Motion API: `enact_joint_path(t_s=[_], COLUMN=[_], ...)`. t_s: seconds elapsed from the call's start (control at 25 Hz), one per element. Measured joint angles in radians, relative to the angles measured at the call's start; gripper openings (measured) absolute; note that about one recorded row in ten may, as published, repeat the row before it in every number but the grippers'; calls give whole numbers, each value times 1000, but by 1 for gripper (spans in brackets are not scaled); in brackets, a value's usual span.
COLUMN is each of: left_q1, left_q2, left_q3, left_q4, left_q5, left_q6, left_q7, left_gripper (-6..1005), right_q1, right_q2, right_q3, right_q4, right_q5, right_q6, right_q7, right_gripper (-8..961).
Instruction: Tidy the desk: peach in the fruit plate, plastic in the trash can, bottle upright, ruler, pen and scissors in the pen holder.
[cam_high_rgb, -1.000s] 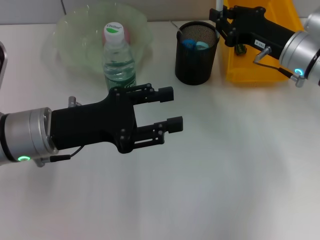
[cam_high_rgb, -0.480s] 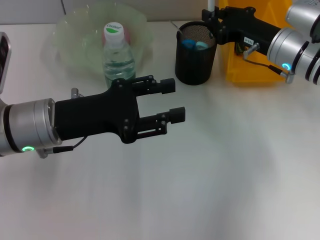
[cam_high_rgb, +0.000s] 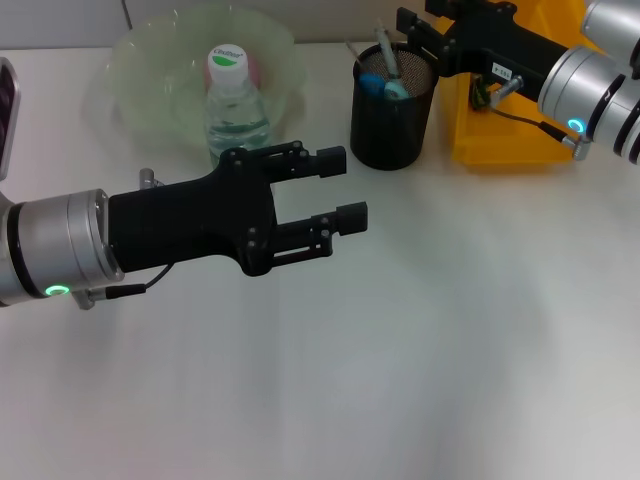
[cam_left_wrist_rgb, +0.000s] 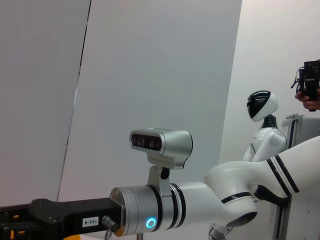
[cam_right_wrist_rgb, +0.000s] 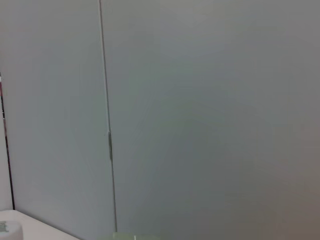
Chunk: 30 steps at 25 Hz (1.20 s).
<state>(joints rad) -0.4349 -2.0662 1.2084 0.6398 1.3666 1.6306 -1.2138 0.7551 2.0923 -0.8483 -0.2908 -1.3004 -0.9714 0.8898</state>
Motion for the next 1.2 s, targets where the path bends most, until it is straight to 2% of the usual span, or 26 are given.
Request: enact_joint_path(t_s=[0.08,0.24,0.36,0.52,0.8,0.96,1.2], left_q1=[0,1,8,26,54,80,120], left_q2=[0,0,0,-2,-1,-1,0], left_q3=[0,0,-5,-15,-36,-37,-36], left_q4=[2,3,0,5,0,1,-25], left_q5=[0,1,1,0,-2,0,3], left_q6=[0,0,3,10,18,51,106], left_q7=[0,4,7,7,3,39,133], left_gripper=[642,643,643,644,644,645,643], right_q1=[-1,-9,-33,-96,-240,-318,-400], right_q2=[0,0,-1,-7,-11,-21,-15], right_q3=[0,3,10,10,4,9,8], right_q4=[0,-1,-2,-19,-124,-199,-235], right_q5=[0,0,9,58,57,-42,-155], right_q6=[-4,-35,-107,-247,-467,-584,-835], right_q7=[0,3,15,29,129,247,190], right_gripper=[438,440,463,549,631,678,677])
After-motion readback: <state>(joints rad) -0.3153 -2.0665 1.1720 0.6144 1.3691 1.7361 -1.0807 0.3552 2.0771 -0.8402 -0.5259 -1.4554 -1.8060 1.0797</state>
